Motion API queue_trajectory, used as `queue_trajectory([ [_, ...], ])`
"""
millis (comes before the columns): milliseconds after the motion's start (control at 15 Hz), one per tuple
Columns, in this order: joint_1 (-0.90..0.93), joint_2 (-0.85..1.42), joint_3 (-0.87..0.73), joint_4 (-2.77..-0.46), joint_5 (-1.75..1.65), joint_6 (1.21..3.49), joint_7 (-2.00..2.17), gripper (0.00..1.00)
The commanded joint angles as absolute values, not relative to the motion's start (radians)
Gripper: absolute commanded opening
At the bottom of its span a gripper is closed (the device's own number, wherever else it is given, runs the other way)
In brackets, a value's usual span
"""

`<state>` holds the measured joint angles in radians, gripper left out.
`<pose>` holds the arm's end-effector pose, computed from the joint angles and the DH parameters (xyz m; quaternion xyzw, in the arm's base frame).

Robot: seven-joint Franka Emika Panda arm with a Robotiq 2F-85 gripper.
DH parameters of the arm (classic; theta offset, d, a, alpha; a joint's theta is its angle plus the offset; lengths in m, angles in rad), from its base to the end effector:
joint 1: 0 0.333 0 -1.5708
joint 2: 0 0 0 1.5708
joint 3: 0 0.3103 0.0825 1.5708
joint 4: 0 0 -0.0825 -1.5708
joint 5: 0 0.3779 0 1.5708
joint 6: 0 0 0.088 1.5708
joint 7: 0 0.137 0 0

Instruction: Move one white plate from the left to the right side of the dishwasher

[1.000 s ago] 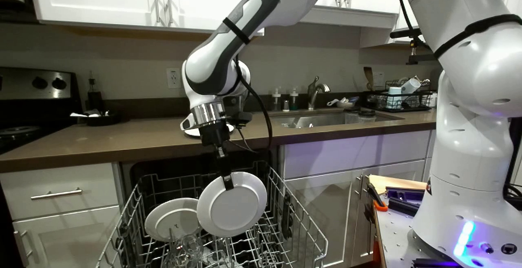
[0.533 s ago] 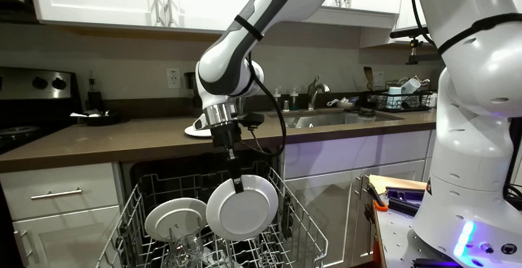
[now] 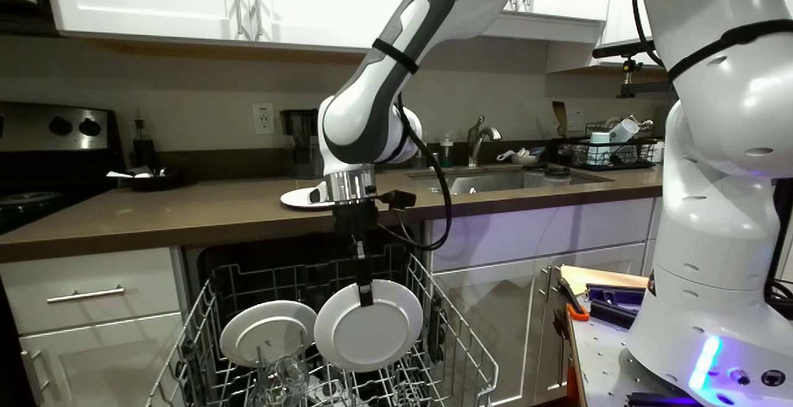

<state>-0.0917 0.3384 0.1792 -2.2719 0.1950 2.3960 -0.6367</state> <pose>0.4989 0.0542 0.1651 -0.9515 -0.2751 0.0779 0.1134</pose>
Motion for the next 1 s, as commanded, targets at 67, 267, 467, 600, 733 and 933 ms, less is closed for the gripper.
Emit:
queue_trajectory([
  [67, -0.081, 0.326, 0.187, -2.315, 0.229, 2.484, -0.63, 0.09],
  [267, -0.084, 0.338, 0.194, -2.322, 0.231, 2.512, -0.631, 0.09],
  [467, -0.092, 0.352, 0.204, -2.327, 0.245, 2.531, -0.641, 0.09],
  [600, -0.096, 0.365, 0.21, -2.328, 0.249, 2.544, -0.647, 0.09],
  [733, -0.098, 0.375, 0.211, -2.329, 0.246, 2.55, -0.646, 0.09],
  [933, -0.095, 0.362, 0.209, -2.341, 0.237, 2.562, -0.632, 0.09],
])
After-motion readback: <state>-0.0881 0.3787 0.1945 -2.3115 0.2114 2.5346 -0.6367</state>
